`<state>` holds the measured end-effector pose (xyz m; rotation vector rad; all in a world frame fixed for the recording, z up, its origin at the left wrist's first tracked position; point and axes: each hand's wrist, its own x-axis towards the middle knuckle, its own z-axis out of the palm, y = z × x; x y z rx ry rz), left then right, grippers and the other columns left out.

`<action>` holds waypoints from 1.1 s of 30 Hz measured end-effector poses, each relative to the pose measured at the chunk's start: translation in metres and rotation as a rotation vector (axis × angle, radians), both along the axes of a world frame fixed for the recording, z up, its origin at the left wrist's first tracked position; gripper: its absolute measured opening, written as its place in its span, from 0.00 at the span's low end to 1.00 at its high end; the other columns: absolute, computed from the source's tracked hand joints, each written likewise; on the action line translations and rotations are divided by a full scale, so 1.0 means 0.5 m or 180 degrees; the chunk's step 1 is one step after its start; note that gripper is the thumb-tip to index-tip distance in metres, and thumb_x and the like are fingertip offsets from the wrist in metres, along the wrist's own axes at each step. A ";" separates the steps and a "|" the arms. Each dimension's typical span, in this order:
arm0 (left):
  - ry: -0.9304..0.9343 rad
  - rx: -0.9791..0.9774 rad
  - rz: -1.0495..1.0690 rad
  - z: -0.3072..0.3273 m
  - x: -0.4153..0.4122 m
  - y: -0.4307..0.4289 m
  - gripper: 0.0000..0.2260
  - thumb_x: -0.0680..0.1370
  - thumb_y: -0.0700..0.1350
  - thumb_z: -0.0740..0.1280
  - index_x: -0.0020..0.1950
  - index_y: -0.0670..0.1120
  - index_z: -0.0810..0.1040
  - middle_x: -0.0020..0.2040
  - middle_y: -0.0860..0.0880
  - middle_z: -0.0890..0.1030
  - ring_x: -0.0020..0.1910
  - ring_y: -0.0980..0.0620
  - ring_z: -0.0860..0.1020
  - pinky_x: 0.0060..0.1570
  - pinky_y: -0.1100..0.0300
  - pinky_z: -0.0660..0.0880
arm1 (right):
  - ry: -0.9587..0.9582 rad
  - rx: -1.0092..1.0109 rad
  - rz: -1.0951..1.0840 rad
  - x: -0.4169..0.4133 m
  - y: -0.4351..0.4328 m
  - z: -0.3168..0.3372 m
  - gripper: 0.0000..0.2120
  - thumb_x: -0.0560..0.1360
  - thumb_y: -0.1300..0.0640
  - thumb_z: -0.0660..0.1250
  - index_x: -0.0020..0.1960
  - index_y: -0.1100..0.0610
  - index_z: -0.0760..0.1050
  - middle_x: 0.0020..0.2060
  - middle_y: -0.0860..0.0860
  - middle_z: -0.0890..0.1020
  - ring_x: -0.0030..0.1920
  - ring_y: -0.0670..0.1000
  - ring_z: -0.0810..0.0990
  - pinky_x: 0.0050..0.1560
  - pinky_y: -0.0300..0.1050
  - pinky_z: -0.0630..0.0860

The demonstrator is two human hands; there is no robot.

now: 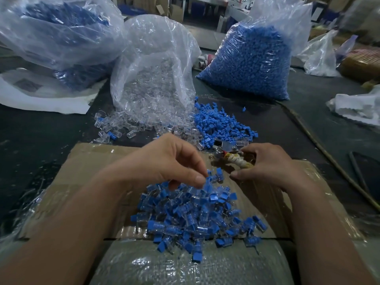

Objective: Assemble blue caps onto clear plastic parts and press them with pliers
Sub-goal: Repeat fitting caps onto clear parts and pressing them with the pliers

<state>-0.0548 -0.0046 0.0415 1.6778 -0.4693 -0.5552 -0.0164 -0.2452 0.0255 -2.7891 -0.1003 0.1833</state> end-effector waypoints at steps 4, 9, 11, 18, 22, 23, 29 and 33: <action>-0.0066 -0.0005 0.0076 0.002 -0.005 -0.003 0.08 0.63 0.46 0.72 0.38 0.44 0.82 0.31 0.48 0.82 0.25 0.59 0.74 0.22 0.69 0.69 | 0.0044 -0.0006 0.0092 -0.002 0.004 0.000 0.35 0.59 0.42 0.77 0.63 0.50 0.72 0.53 0.46 0.76 0.47 0.44 0.69 0.44 0.42 0.65; -0.0517 0.0070 0.1970 -0.017 0.024 0.005 0.02 0.70 0.40 0.70 0.38 0.46 0.80 0.29 0.52 0.80 0.23 0.63 0.73 0.25 0.73 0.69 | 0.0136 0.0098 0.0252 -0.007 0.016 0.005 0.34 0.58 0.44 0.77 0.61 0.50 0.71 0.44 0.40 0.70 0.48 0.44 0.70 0.45 0.41 0.65; -0.0799 0.0285 0.2609 -0.032 0.042 0.019 0.06 0.72 0.39 0.69 0.40 0.49 0.79 0.33 0.53 0.80 0.29 0.63 0.76 0.29 0.71 0.72 | 0.0149 0.0114 0.0294 -0.009 0.020 0.006 0.34 0.59 0.44 0.77 0.61 0.50 0.71 0.44 0.40 0.69 0.48 0.45 0.70 0.45 0.41 0.65; -0.1189 0.1207 0.2942 -0.071 0.067 0.034 0.13 0.75 0.36 0.66 0.59 0.46 0.78 0.52 0.48 0.80 0.49 0.54 0.77 0.55 0.56 0.74 | 0.0441 0.0115 0.0518 -0.011 0.010 0.008 0.38 0.57 0.38 0.74 0.64 0.48 0.68 0.48 0.40 0.66 0.52 0.44 0.67 0.50 0.41 0.63; -0.1478 0.2025 0.2303 -0.090 0.078 0.031 0.19 0.77 0.41 0.64 0.68 0.50 0.71 0.65 0.47 0.70 0.63 0.49 0.68 0.64 0.55 0.62 | 0.0416 0.0326 0.0460 -0.012 0.007 0.014 0.42 0.49 0.28 0.62 0.60 0.45 0.72 0.45 0.36 0.68 0.47 0.40 0.69 0.43 0.39 0.65; -0.1473 0.2134 0.2134 -0.093 0.080 0.030 0.20 0.77 0.42 0.63 0.69 0.51 0.68 0.68 0.47 0.67 0.66 0.49 0.65 0.65 0.55 0.60 | 0.0351 0.0360 0.0446 -0.011 0.007 0.013 0.41 0.49 0.27 0.60 0.58 0.45 0.73 0.44 0.36 0.69 0.46 0.39 0.69 0.41 0.37 0.65; -0.1383 0.2620 0.1720 -0.101 0.084 0.024 0.21 0.79 0.46 0.61 0.72 0.51 0.64 0.71 0.47 0.63 0.69 0.48 0.62 0.67 0.53 0.58 | 0.0117 0.0386 0.0398 -0.006 0.006 0.010 0.40 0.49 0.25 0.58 0.54 0.45 0.75 0.43 0.36 0.71 0.43 0.37 0.70 0.38 0.32 0.64; -0.1510 0.2650 0.1648 -0.091 0.078 0.022 0.16 0.78 0.45 0.62 0.67 0.50 0.72 0.65 0.47 0.71 0.64 0.48 0.68 0.62 0.56 0.63 | 0.0131 0.0304 0.0387 -0.004 0.005 0.008 0.38 0.52 0.27 0.59 0.56 0.46 0.75 0.42 0.37 0.70 0.43 0.39 0.69 0.38 0.34 0.64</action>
